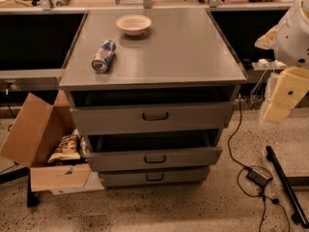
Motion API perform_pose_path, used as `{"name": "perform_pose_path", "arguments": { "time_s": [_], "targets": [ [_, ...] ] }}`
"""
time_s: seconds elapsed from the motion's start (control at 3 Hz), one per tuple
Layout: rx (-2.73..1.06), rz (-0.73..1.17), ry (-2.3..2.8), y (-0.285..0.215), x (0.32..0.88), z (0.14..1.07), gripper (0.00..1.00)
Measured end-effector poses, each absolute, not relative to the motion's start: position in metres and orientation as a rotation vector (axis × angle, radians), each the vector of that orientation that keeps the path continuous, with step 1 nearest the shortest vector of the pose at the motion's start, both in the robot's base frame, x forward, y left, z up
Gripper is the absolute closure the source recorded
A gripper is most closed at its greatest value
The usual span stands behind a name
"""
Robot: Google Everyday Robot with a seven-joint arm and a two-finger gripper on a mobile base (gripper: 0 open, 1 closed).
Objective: Open middle drawer
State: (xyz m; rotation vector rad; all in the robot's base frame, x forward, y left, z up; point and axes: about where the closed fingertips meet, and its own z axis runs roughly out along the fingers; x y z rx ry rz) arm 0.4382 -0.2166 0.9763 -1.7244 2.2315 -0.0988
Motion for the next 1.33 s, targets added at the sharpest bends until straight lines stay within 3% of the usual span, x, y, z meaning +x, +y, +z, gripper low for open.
{"name": "perform_pose_path", "arguments": {
  "time_s": [0.67, 1.33],
  "targets": [
    [-1.783, -0.091, 2.214, -0.205, 0.441, 0.951, 0.0],
    [-2.041, 0.045, 2.124, -0.167, 0.44, 0.798, 0.0]
  ]
}}
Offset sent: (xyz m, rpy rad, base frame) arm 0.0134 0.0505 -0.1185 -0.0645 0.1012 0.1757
